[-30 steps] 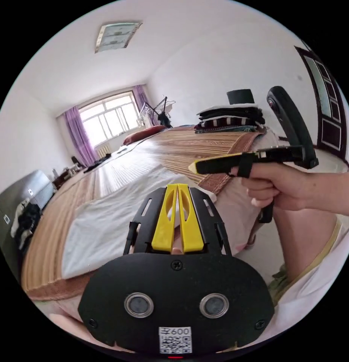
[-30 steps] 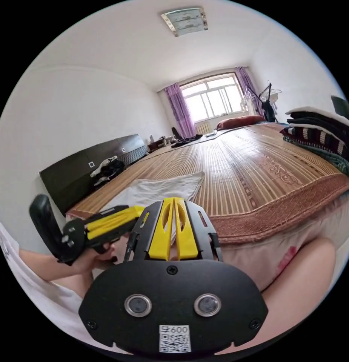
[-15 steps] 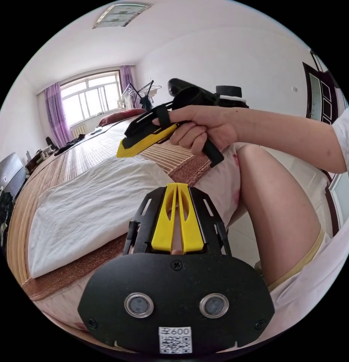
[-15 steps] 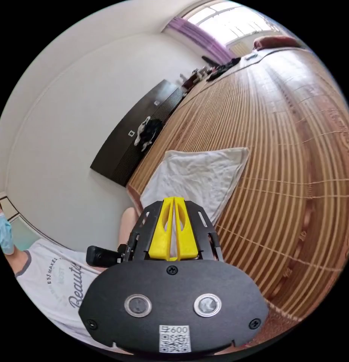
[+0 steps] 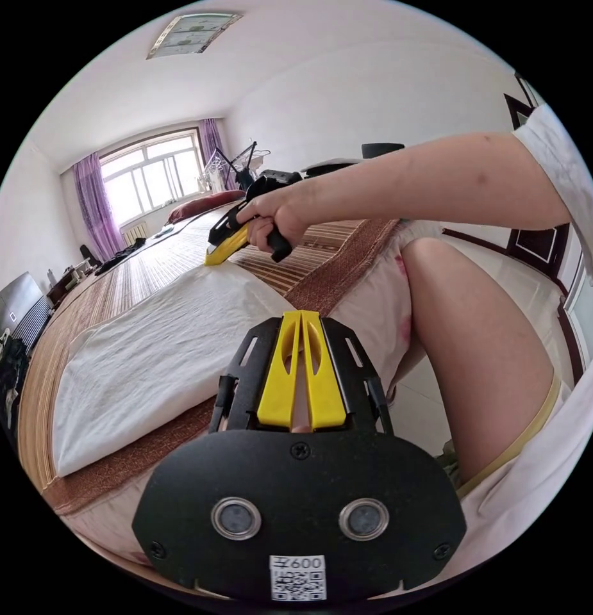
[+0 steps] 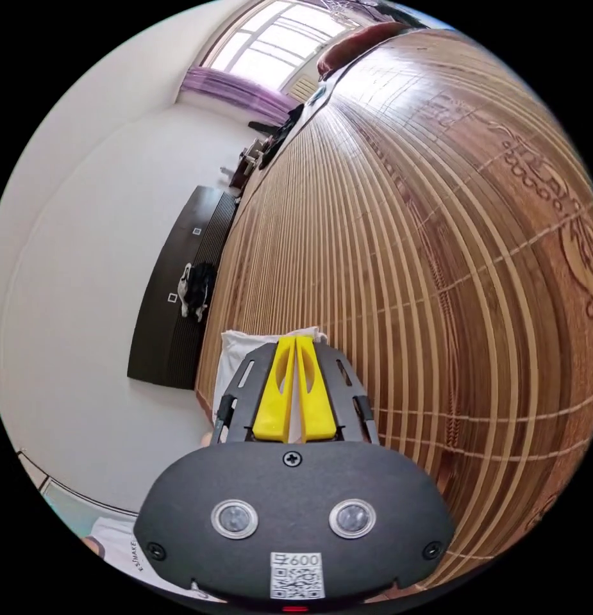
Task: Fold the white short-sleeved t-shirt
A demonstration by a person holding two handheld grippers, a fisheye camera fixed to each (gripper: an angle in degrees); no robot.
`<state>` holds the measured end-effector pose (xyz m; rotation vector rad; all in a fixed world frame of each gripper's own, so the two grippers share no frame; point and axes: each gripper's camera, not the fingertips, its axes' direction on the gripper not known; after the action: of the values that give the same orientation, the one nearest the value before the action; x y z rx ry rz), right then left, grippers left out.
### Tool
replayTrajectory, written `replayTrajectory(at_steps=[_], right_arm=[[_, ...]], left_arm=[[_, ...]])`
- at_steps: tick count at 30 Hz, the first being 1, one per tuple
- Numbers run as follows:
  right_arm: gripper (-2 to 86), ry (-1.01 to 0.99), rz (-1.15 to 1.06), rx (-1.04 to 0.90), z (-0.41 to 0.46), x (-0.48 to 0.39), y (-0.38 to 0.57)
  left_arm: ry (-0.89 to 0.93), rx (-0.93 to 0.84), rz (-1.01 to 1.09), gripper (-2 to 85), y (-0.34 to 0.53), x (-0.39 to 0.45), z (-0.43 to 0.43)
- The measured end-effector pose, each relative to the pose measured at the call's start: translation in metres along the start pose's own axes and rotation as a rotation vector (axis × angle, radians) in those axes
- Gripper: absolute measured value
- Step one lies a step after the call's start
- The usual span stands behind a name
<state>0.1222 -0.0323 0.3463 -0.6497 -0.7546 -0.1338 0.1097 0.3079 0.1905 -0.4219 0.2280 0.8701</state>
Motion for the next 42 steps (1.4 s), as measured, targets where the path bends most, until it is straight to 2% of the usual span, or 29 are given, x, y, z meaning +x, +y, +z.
replayTrajectory(at_steps=[3, 5, 6, 9, 10, 11, 12, 15, 17, 18, 19, 20, 24, 25, 26, 28, 30, 31, 37, 40, 42], right_arm=[[-0.8, 0.133, -0.087, 0.113, -0.009, -0.042, 0.007], [-0.8, 0.180, -0.247, 0.145, -0.002, -0.084, 0.019], [-0.8, 0.172, -0.287, 0.126, 0.003, -0.093, 0.021], [-0.8, 0.063, -0.460, -0.151, 0.048, -0.131, 0.023], [-0.8, 0.159, -0.529, -0.222, 0.065, -0.145, 0.026], [-0.8, 0.233, -0.673, -0.231, 0.075, -0.160, 0.037], [-0.8, 0.246, -0.723, -0.219, 0.076, -0.165, 0.042], [-0.8, 0.189, -0.628, -0.225, 0.074, -0.166, 0.032], [-0.8, 0.210, -0.527, -0.069, 0.056, -0.161, 0.029], [-0.8, 0.290, -0.471, 0.004, 0.050, -0.160, 0.029], [-0.9, 0.481, -0.355, 0.127, 0.040, -0.159, 0.029], [-0.9, 0.572, -0.338, 0.169, 0.034, -0.163, 0.030], [-0.9, 0.566, -0.562, 0.180, 0.038, -0.208, 0.053], [-0.9, 0.547, -0.689, 0.170, 0.046, -0.229, 0.066], [-0.9, 0.528, -0.789, 0.136, 0.058, -0.246, 0.078], [-0.9, 0.567, -0.844, 0.026, 0.083, -0.262, 0.085], [-0.8, 0.666, -0.824, -0.129, 0.115, -0.259, 0.082], [-0.8, 0.645, -0.820, -0.075, 0.115, -0.260, 0.083], [-0.8, 0.554, -0.757, -0.096, 0.110, -0.261, 0.076], [-0.8, 0.573, -0.789, -0.067, 0.112, -0.267, 0.084], [-0.8, 0.585, -0.804, -0.051, 0.113, -0.270, 0.088]], left_arm=[[0.003, 0.013, -0.009, 0.2, 0.005, -0.003, -0.001], [0.011, 0.023, -0.020, 0.2, 0.009, -0.006, -0.001], [0.014, 0.027, -0.024, 0.2, 0.010, -0.008, -0.002], [0.010, 0.026, -0.018, 0.2, 0.012, -0.012, -0.002], [0.010, 0.026, -0.019, 0.2, 0.013, -0.013, -0.003], [0.011, 0.026, -0.024, 0.2, 0.014, -0.015, -0.003], [0.008, 0.027, -0.028, 0.2, 0.015, -0.017, -0.003], [-0.002, 0.029, -0.034, 0.1, 0.017, -0.021, -0.003], [-0.002, 0.035, -0.043, 0.1, 0.019, -0.025, -0.003], [0.001, 0.039, -0.048, 0.1, 0.021, -0.029, -0.003], [0.010, 0.043, -0.055, 0.1, 0.022, -0.034, -0.003], [0.014, 0.044, -0.058, 0.1, 0.022, -0.036, -0.003], [0.013, 0.047, -0.051, 0.1, 0.023, -0.049, -0.002], [0.013, 0.050, -0.054, 0.1, 0.024, -0.052, -0.002], [0.012, 0.053, -0.054, 0.1, 0.025, -0.054, -0.002], [0.012, 0.055, -0.053, 0.1, 0.025, -0.061, -0.001], [0.015, 0.045, -0.056, 0.1, 0.022, -0.070, 0.000], [0.013, 0.038, -0.058, 0.1, 0.021, -0.075, 0.001], [0.012, 0.030, -0.093, 0.2, 0.014, -0.099, 0.005], [0.126, -0.021, -0.191, 0.3, 0.003, -0.134, 0.009], [0.304, -0.065, -0.282, 0.4, -0.001, -0.179, 0.015]])
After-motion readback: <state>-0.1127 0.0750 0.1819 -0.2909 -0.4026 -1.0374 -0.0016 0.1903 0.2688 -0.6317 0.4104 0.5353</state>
